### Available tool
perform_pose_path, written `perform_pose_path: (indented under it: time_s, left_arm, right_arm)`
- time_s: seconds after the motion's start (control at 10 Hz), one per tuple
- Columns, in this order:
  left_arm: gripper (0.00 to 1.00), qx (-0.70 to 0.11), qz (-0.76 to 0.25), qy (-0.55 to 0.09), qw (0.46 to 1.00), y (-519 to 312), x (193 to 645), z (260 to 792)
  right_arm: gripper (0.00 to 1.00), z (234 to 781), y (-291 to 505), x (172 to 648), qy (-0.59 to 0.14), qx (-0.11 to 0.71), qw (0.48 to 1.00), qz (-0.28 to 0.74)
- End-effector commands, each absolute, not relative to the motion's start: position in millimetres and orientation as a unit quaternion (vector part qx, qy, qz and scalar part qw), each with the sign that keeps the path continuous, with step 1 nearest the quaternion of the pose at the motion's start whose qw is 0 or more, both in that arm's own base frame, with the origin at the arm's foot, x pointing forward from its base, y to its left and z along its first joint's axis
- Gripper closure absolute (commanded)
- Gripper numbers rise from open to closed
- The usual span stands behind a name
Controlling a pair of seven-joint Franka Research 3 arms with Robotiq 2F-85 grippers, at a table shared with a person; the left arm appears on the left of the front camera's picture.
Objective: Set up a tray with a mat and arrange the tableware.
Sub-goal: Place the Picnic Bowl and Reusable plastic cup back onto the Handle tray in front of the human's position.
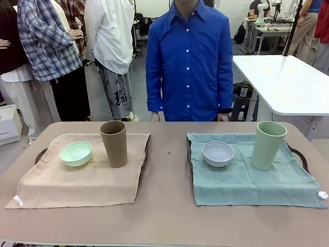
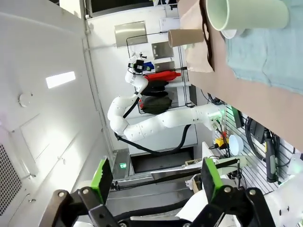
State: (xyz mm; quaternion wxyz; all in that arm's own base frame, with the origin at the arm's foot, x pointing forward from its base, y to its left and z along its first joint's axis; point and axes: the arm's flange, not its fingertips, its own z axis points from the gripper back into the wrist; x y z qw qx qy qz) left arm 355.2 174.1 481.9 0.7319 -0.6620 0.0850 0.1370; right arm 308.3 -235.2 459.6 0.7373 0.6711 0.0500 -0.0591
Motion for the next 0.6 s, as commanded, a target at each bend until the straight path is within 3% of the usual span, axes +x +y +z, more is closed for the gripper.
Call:
perform_pose_path:
  time_s: [0.0, 0.5]
  left_arm:
    - [0.0, -0.632, 0.102, 0.026, 0.768, 164.8, 362.9, 502.4]
    - [0.0, -0.574, 0.074, -0.072, 0.813, 151.2, 371.9, 535.8]
  right_arm:
    - [0.0, 458.1, -231.1, 312.1, 0.054, 0.661, 0.747, -0.059]
    - [0.0, 462.0, -218.4, 324.1, 0.065, 0.649, 0.756, -0.047]
